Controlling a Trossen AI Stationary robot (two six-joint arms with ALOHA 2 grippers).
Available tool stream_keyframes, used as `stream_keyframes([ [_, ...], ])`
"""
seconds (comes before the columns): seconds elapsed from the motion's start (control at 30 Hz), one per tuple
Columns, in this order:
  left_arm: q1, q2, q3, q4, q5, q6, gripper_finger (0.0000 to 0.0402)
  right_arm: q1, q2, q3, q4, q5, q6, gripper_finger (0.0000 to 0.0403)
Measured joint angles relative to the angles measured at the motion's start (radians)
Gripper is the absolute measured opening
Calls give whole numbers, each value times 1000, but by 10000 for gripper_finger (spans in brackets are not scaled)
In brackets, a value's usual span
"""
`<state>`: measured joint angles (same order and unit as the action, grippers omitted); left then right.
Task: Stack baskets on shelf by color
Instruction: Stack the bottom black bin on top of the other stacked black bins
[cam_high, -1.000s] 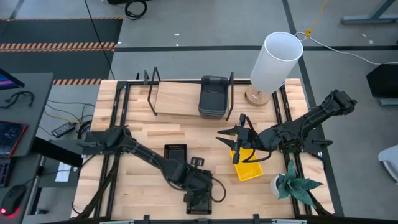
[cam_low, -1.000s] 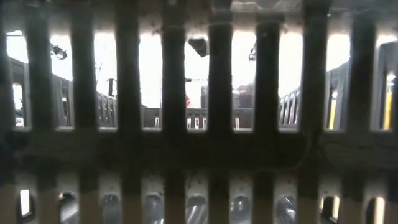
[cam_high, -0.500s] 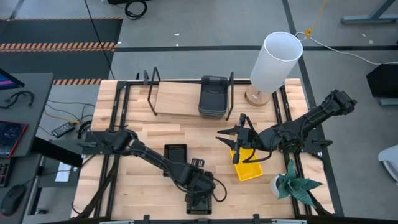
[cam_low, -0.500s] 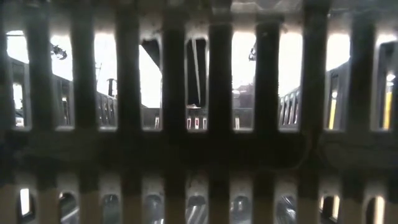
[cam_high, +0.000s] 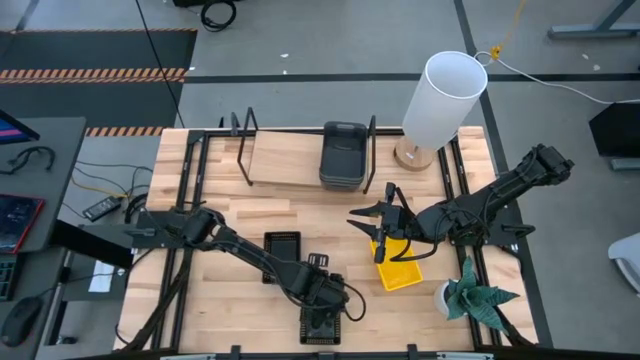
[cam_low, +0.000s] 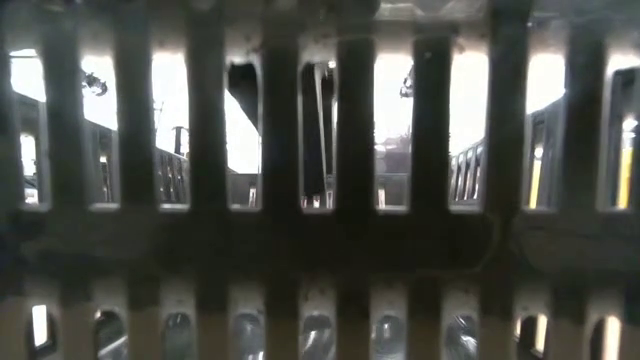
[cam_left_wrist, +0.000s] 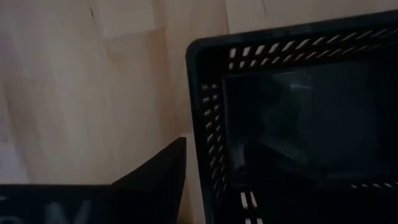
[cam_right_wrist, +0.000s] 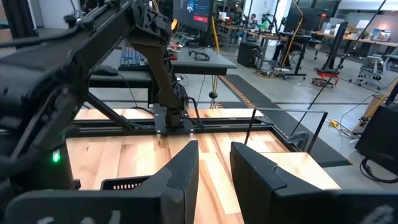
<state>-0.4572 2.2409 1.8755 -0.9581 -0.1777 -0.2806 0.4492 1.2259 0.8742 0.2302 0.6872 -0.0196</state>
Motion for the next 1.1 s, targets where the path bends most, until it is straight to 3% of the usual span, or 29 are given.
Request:
stream_keyframes([
  [0.4, 5, 21, -2, 5, -20, 3, 119, 0, 0, -1, 0, 0, -1, 98],
  [0.67, -5, 10, -1, -5, -22, 34, 17, 0, 0, -1, 0, 0, -2, 98],
  [0.9, -8, -8, 0, -22, -24, 22, 16, 0, 0, -1, 0, 0, -2, 98],
  [1.1, -11, -94, -2, -28, -31, -8, 12, 0, 0, -1, 0, 0, -2, 98],
])
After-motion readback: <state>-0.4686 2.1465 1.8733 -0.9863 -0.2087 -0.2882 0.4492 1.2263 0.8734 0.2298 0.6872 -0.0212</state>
